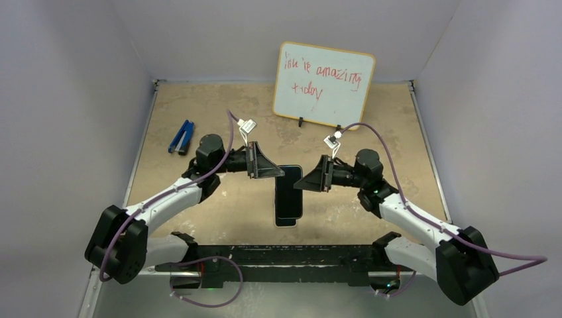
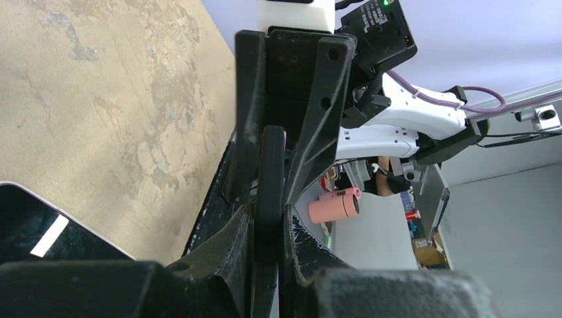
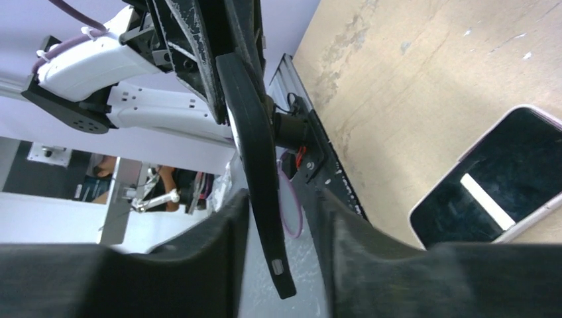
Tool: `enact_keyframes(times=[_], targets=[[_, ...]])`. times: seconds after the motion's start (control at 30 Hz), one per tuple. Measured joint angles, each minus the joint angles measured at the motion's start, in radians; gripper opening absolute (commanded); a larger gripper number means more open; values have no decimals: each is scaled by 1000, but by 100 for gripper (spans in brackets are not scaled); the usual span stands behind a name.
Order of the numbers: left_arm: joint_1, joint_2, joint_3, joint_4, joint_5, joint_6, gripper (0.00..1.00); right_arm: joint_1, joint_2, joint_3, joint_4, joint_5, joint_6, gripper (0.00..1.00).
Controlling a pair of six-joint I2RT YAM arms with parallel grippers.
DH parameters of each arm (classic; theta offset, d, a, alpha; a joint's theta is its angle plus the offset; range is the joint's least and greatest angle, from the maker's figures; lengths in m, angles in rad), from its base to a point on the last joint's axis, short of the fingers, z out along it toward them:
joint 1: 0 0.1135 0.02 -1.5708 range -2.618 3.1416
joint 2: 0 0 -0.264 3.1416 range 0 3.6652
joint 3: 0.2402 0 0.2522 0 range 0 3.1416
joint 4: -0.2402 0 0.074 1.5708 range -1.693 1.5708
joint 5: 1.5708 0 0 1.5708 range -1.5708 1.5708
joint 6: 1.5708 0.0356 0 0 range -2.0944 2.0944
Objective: Put the phone into the phone case
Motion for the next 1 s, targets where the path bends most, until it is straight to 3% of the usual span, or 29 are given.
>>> enact_keyframes(times=[0.07,0.13,0.23,0.37,0.6,0.77,1.0], targets=[[0,5,0,0,4,0,5,20,9,3,6,2,2,17],[0,9,0,-11,6,4,17,31,12,6,19,3,8,1],[6,10,12,-47,12,7,41,34,13,6,35,4,11,0],[6,-4,47,-112,1,28,58,38,11,7,37,46,23,0],[6,-96,45,-204,-90,39,66,43,-47,5,24,240,104,0],[6,-177,-85,-137,-174,-89,73,43,-52,-25,62,401,195,0],[0,-198,-225,-2,-246,-291,73,41,-42,-41,76,582,265,0]])
